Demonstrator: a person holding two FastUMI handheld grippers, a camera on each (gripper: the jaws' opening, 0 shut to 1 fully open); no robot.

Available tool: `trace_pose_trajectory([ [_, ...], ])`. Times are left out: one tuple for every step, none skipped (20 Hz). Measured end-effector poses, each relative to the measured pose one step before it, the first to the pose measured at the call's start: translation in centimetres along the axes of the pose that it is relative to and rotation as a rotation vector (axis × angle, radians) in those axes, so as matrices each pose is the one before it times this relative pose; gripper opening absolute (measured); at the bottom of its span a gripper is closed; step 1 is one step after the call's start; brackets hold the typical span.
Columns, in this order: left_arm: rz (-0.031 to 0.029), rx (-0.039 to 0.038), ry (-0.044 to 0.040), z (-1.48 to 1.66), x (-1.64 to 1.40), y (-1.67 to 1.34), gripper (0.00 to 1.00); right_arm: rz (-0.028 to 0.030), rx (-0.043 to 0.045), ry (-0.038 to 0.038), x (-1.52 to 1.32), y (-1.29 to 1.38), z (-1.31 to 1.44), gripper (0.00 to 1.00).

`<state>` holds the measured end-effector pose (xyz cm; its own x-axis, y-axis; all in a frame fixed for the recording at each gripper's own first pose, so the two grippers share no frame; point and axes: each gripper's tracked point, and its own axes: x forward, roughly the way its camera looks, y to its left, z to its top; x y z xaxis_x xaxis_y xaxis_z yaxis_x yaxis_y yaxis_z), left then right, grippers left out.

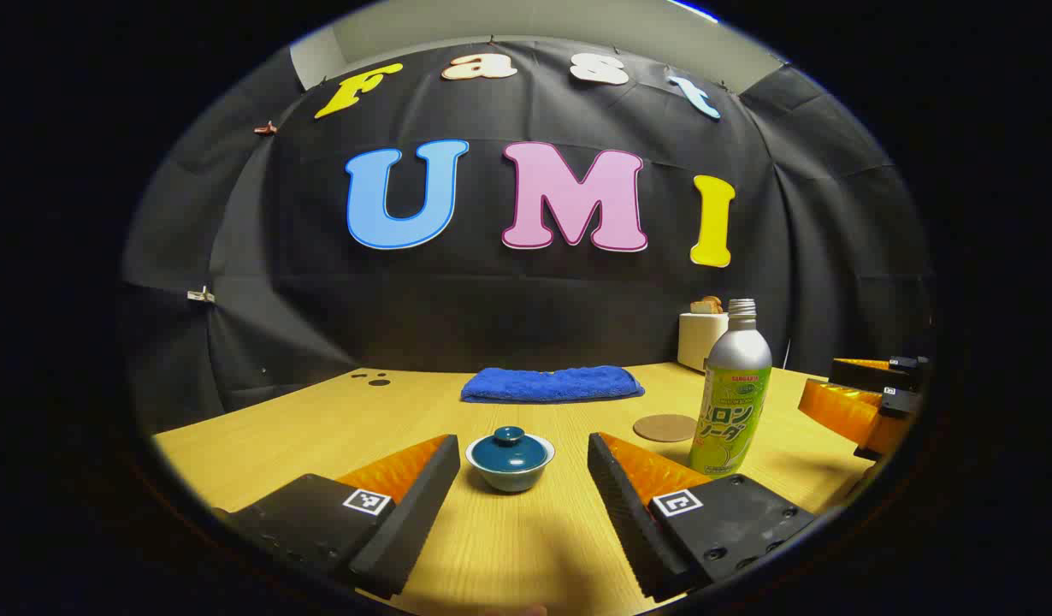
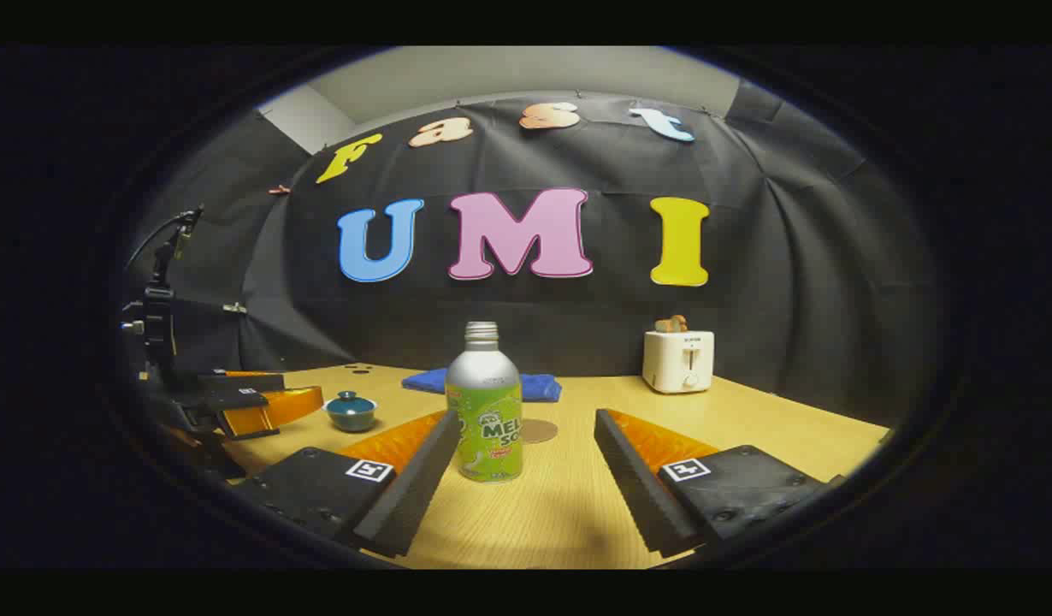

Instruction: Open the teacup lid with one hand, grasp the water bottle and pour water into the teacup with the other hand; after pouring, place the water bottle on the coaster and then close the teacup lid.

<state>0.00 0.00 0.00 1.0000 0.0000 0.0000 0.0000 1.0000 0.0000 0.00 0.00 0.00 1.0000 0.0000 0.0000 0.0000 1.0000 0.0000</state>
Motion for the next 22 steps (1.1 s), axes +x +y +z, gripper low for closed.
trace_pose_trajectory([
  [-0.00253, -0.00010, -0.00101, 0.034, -0.025, -0.053, 0.95, 0.00021, 0.00012, 0.00072, 0.023, -0.029, -0.087, 0.98],
  [-0.00275, -0.00062, 0.00038, -0.053, -0.008, -0.045, 0.95, 0.00018, 0.00033, 0.00180, 0.026, -0.015, 0.004, 0.98],
  [-0.00325, -0.00087, -0.00039, 0.100, 0.041, -0.085, 0.95, 0.00001, 0.00030, 0.00315, 0.075, 0.001, -0.066, 0.98],
  [-0.00175, -0.00032, 0.00097, -0.097, 0.042, -0.020, 0.95, 0.00001, 0.00116, 0.00599, 0.095, -0.032, -0.160, 0.96],
  [-0.00060, 0.00003, -0.00061, 0.071, 0.042, -0.029, 0.95, 0.00016, 0.00075, 0.00742, 0.066, -0.011, -0.146, 0.96],
  [-0.00023, -0.00016, 0.00061, -0.065, -0.001, -0.006, 0.95, -0.00024, 0.00132, 0.00656, 0.059, -0.047, -0.078, 0.98],
  [-0.00006, -0.00011, -0.00056, 0.066, 0.018, 0.014, 0.95, 0.00027, 0.00033, 0.00380, -0.033, 0.029, 0.003, 0.96],
  [0.00005, -0.00039, 0.00021, -0.050, -0.021, -0.010, 0.95, 0.00003, 0.00021, 0.00124, 0.023, -0.011, -0.010, 0.98],
  [-0.00016, 0.00017, -0.00011, -0.056, 0.013, -0.020, 0.95, -0.00005, -0.00010, -0.00136, -0.032, -0.009, 0.007, 0.98],
  [0.00015, -0.00018, 0.00013, 0.002, -0.011, 0.012, 0.95, 0.00012, -0.00041, -0.00193, 0.015, -0.029, 0.068, 0.98],
  [-0.00003, -0.00055, -0.00084, 0.034, -0.020, 0.015, 0.95, 0.00011, -0.00009, -0.00222, -0.114, 0.029, 0.043, 0.98],
  [-0.00045, 0.00003, 0.00081, -0.025, 0.003, -0.028, 0.95, 0.00025, -0.00056, -0.00184, -0.010, 0.029, 0.053, 0.98],
  [-0.00248, -0.00008, -0.00056, 0.046, 0.023, -0.042, 0.95, 0.00023, 0.00025, -0.00068, 0.019, -0.085, -0.066, 0.98],
  [-0.00208, 0.00006, 0.00041, -0.005, 0.025, -0.116, 0.95, -0.00006, -0.00001, 0.00072, 0.037, 0.011, 0.017, 0.98],
  [-0.00129, 0.00006, 0.00017, 0.042, 0.004, 0.031, 0.95, 0.00004, 0.00034, 0.00230, 0.049, 0.030, -0.057, 0.98],
  [-0.00202, -0.00016, -0.00023, -0.074, -0.024, -0.072, 0.95, 0.00007, 0.00058, 0.00325, -0.026, 0.001, -0.038, 0.98],
  [-0.00145, 0.00017, 0.00030, 0.033, 0.036, -0.019, 0.95, -0.00014, 0.00054, 0.00350, 0.103, -0.047, -0.083, 0.96],
  [-0.00081, -0.00002, 0.00003, -0.028, -0.019, -0.026, 0.95, -0.00006, 0.00052, 0.00305, 0.113, -0.022, 0.026, 0.96],
  [-0.00150, -0.00022, -0.00015, 0.019, 0.050, -0.025, 0.95, -0.00003, 0.00072, 0.00424, -0.047, 0.076, -0.144, 0.98],
  [-0.00329, -0.00005, -0.00110, 0.023, -0.096, -0.102, 0.95, 0.00007, 0.00078, 0.00656, 0.046, 0.002, -0.124, 0.96],
  [0.00012, 0.00023, -0.00002, 0.038, 0.062, -0.049, 0.95, 0.00123, 0.00174, 0.00881, 0.116, -0.101, -0.182, 0.96],
  [0.00256, 0.00028, -0.00051, -0.069, 0.056, 0.160, 0.95, 0.00475, 0.00190, 0.01152, 0.165, 0.113, -0.210, 0.98],
])
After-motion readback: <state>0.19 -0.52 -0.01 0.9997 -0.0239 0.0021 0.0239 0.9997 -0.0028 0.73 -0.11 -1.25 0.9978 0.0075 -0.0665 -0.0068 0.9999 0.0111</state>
